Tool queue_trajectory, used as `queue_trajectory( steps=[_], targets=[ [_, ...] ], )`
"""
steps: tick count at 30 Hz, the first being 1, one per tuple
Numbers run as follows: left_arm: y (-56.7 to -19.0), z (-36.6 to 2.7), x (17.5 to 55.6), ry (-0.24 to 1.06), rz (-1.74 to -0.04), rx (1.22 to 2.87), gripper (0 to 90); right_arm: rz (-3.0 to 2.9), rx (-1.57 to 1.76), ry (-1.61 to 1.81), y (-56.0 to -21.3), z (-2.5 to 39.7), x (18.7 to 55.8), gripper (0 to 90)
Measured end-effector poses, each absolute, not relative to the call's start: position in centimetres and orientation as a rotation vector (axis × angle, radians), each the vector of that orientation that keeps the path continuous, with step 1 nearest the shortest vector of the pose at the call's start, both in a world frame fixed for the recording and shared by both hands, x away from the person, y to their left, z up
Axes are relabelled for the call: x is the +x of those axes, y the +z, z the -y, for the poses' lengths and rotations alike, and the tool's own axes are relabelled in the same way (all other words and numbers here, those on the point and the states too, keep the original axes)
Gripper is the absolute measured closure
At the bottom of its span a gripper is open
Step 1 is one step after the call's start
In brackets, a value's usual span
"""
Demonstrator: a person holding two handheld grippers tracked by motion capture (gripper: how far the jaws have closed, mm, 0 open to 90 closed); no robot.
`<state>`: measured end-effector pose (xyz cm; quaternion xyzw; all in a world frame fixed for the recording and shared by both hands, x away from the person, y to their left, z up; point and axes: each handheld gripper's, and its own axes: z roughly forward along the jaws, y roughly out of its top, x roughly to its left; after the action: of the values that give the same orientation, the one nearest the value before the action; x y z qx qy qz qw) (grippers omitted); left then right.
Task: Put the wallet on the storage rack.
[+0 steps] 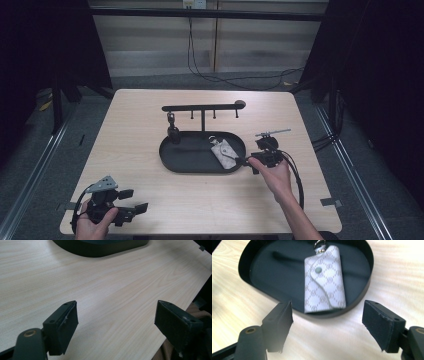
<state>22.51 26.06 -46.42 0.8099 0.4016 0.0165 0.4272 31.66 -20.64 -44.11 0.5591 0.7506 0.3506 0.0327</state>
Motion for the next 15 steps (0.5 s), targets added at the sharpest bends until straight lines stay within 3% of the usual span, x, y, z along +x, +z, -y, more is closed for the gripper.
queue_trajectory(
  steps=[15],
  targets=[
    [-46.5, -25.7, 22.5, 0.053, -1.012, 2.029, 19.6, -2.253, 1.653, 1.150, -44.9, 23.8, 25.5, 24.4]
  ],
)
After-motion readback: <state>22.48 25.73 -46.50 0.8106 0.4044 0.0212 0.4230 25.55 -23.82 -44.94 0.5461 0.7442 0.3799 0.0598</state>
